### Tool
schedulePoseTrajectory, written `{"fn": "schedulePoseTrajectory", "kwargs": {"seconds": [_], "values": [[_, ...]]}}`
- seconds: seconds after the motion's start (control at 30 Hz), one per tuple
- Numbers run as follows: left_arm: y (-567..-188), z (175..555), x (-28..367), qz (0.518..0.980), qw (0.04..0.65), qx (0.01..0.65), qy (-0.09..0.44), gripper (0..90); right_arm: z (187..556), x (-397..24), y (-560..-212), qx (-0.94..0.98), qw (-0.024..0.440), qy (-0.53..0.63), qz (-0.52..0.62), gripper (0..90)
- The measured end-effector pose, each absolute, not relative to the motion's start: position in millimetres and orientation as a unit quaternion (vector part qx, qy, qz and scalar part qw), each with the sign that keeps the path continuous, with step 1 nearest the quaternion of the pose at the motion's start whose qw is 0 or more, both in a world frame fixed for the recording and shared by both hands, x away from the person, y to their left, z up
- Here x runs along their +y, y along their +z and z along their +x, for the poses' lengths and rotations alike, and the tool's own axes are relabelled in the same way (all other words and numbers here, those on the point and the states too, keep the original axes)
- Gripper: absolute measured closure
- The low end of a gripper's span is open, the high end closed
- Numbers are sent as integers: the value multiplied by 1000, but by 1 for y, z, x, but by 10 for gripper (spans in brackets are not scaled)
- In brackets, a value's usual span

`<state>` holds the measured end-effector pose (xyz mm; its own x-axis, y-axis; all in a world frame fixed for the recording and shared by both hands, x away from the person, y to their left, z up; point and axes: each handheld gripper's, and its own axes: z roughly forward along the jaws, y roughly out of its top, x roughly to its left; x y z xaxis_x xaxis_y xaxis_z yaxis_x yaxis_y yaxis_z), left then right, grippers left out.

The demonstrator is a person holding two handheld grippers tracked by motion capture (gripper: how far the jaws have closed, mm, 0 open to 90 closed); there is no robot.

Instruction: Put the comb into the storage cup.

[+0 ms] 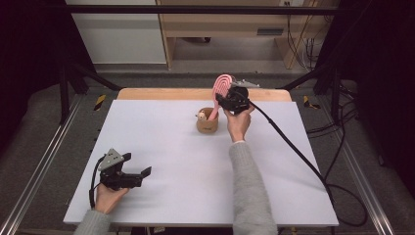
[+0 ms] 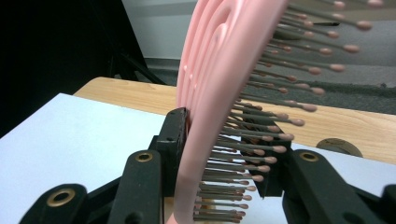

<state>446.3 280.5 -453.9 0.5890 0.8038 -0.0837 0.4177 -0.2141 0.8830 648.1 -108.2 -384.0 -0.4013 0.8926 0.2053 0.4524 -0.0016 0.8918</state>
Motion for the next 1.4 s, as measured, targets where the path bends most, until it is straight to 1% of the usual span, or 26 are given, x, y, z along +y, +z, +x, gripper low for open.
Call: {"fn": "schedulePoseTrajectory", "kwargs": {"seconds": [0.2, 0.57, 0.83, 0.97, 1.2, 1.4], "values": [[-454, 446, 280, 753, 477, 406, 202, 14, 648, -113, -386, 670, 221, 499, 503, 603], [-454, 447, 280, 754, 476, 406, 201, 13, 647, -116, -387, 678, 238, 489, 495, 570], [-454, 447, 280, 754, 476, 406, 201, 13, 647, -117, -386, 686, 245, 482, 487, 513], [-454, 447, 280, 754, 477, 405, 200, 14, 646, -118, -386, 685, 248, 481, 488, 438], [-454, 447, 280, 754, 476, 406, 201, 14, 643, -119, -385, 686, 248, 483, 484, 353], [-454, 446, 280, 753, 477, 406, 200, 14, 636, -122, -379, 687, 250, 494, 472, 240]]}}
